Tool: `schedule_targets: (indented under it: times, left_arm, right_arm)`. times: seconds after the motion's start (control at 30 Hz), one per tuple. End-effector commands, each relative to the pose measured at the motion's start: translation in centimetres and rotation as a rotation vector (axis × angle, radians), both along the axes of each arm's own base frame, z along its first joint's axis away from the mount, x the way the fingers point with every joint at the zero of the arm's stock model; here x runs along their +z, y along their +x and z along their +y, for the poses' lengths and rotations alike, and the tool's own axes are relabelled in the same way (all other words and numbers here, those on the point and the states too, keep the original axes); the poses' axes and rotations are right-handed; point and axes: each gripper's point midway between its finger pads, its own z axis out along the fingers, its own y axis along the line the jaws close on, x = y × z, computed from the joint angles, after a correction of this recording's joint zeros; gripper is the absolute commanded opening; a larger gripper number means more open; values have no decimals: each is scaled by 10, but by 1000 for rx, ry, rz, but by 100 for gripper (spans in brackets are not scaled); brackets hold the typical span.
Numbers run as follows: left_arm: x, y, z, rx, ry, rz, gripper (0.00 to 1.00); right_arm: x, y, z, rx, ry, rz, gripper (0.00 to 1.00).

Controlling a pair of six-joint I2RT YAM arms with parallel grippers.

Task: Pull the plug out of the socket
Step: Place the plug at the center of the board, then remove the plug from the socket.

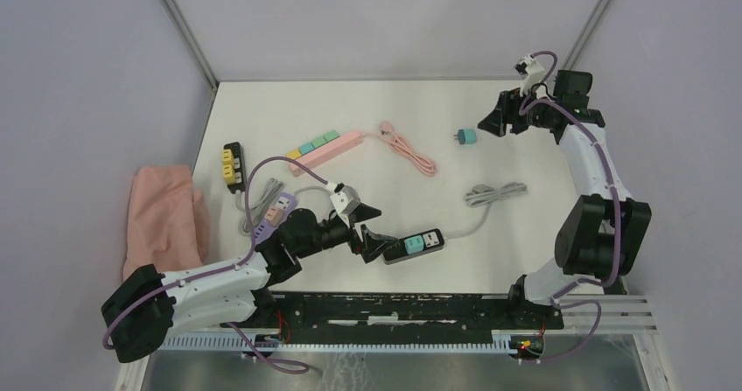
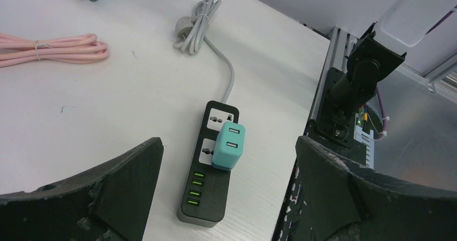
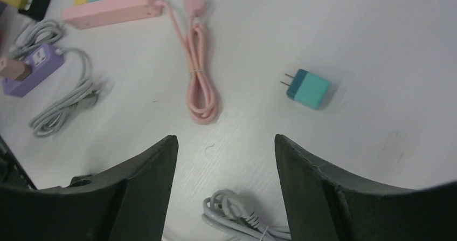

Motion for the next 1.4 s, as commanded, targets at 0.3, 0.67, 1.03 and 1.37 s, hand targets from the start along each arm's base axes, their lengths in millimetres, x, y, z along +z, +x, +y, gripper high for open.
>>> schedule_targets:
  times: [0.3, 0.67, 1.03, 1.37]
  left_arm:
    - [0, -4, -5, -56, -10, -65, 100]
    - [9, -7, 10, -20, -89, -159, 98]
    - [-2, 0, 10, 4, -45, -150, 99]
    - [-11, 4, 10, 24, -24, -136, 99]
  right_arm:
    - [54, -143, 90, 578, 19, -391, 80]
    - [14, -232, 134, 975, 51, -438, 94]
    - [-27, -253, 144, 1129, -32, -404, 99]
    - [-53, -262, 150, 1228, -136, -372, 99]
